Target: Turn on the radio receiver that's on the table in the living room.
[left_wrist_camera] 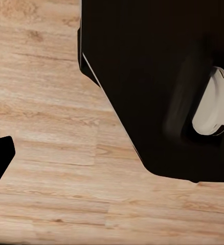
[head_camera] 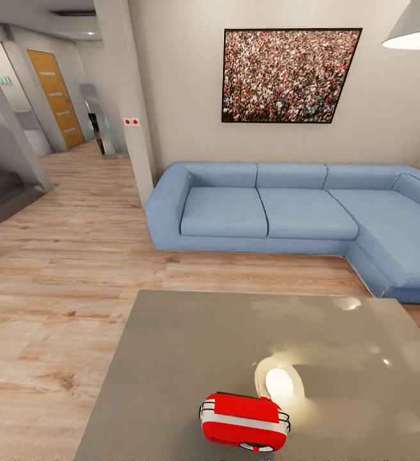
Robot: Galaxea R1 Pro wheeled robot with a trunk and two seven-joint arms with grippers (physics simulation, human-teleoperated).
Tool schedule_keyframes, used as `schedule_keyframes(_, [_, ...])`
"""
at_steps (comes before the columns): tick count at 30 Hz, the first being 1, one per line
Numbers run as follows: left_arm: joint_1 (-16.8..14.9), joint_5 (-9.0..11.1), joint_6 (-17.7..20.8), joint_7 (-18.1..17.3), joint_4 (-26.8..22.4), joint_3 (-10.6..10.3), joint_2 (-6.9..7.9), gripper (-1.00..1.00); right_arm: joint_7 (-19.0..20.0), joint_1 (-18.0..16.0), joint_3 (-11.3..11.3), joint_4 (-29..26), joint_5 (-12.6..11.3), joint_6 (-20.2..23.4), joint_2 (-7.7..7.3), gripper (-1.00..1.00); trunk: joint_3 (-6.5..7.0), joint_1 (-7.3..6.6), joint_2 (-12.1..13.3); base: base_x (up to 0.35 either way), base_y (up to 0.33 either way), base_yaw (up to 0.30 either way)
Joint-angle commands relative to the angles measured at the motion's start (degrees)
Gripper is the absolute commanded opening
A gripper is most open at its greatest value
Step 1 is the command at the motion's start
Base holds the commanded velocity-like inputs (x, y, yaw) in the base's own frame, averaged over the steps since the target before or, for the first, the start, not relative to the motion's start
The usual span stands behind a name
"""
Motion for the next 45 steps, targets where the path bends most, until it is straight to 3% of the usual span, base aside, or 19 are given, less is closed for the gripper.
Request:
schedule_keyframes(1, [0.00,-0.01,0.00,0.00,0.00,0.00,0.00,1.00,0.00,0.00,0.00,-0.01,-0.02,0.00,0.00,1.00,-0.10,0.00,0.00,0.000,0.000,0.000])
schedule_keyframes(45, [0.00,-0.01,0.00,0.00,0.00,0.00,-0.03,1.00,0.00,0.00,0.17,-0.01,-0.03,0.00,0.00,1.00,-4.19,0.00,0.00,0.000,0.000,0.000])
